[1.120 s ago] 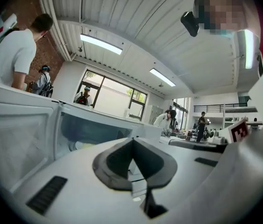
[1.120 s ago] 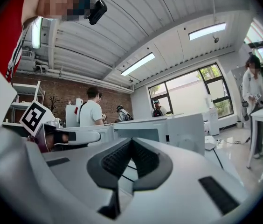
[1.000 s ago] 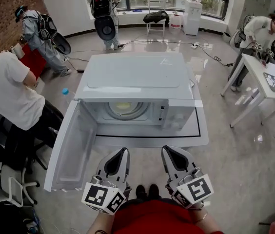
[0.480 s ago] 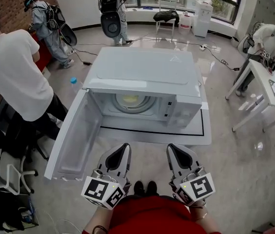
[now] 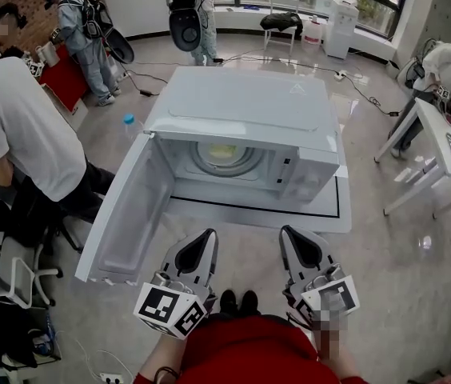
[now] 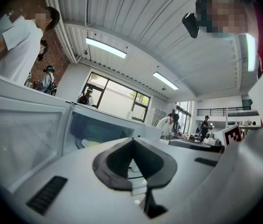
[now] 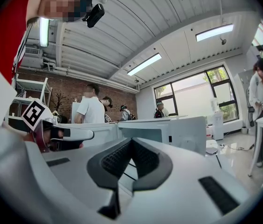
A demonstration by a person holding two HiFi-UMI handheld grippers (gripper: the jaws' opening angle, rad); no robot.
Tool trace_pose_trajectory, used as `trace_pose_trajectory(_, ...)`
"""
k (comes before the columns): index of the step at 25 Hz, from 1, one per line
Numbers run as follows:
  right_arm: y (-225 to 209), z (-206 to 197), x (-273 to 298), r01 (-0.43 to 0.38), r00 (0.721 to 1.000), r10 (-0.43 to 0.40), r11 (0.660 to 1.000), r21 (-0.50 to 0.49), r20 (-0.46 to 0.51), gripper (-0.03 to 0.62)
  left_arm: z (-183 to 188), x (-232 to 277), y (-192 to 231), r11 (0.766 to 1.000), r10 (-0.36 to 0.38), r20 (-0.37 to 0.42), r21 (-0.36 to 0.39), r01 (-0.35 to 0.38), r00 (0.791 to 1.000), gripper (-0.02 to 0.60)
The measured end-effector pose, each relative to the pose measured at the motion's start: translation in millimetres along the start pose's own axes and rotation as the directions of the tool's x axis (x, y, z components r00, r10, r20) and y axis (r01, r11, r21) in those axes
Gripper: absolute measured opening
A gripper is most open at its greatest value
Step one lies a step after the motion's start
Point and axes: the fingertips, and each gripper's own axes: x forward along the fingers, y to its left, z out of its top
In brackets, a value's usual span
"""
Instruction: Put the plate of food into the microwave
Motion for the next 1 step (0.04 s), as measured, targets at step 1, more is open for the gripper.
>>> trace_pose_trajectory(1, -0.3, -2.3, -0.5, 0.001, 1.000, -0.002, 1.000, -0.009, -0.008, 0.014, -0.2, -1.0, 0.4, 1.000, 0.000, 0.001, -0.004, 0.000, 1.000, 0.008)
